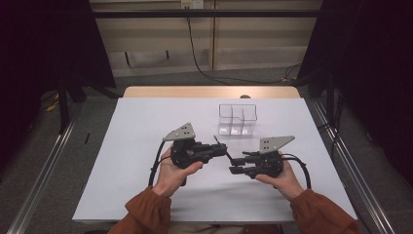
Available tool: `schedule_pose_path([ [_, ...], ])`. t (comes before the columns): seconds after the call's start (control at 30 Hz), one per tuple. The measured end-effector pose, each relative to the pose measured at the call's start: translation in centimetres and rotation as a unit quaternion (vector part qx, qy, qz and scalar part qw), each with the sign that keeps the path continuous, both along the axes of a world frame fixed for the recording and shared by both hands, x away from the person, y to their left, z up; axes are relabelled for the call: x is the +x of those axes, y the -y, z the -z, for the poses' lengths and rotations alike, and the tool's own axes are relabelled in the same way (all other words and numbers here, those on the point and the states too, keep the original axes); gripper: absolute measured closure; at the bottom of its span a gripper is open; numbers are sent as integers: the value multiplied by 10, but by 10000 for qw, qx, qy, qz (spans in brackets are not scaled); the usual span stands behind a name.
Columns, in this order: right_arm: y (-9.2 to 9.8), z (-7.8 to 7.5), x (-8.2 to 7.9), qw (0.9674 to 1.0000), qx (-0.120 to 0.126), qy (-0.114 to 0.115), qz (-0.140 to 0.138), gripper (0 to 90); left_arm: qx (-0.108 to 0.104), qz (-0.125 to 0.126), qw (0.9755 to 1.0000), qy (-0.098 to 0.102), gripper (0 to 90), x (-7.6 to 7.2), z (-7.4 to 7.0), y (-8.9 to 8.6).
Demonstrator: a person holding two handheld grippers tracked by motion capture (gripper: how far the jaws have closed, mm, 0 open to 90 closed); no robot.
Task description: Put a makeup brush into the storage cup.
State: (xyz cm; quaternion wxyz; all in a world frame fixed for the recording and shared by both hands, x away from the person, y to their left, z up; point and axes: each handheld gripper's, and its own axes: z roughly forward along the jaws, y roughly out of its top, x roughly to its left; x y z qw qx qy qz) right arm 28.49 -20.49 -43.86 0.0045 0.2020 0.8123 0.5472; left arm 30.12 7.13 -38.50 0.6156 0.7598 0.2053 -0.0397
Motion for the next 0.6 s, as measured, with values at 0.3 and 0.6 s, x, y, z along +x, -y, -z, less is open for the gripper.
schedule_pose_path([
  [0.3,2,-4,-2,9997,20,53,251,329,112,-103,9999,34,841,1,-2,-4],
  [0.6,3,-5,-2,9994,34,77,348,43,181,-167,9997,69,841,4,-8,-13],
])
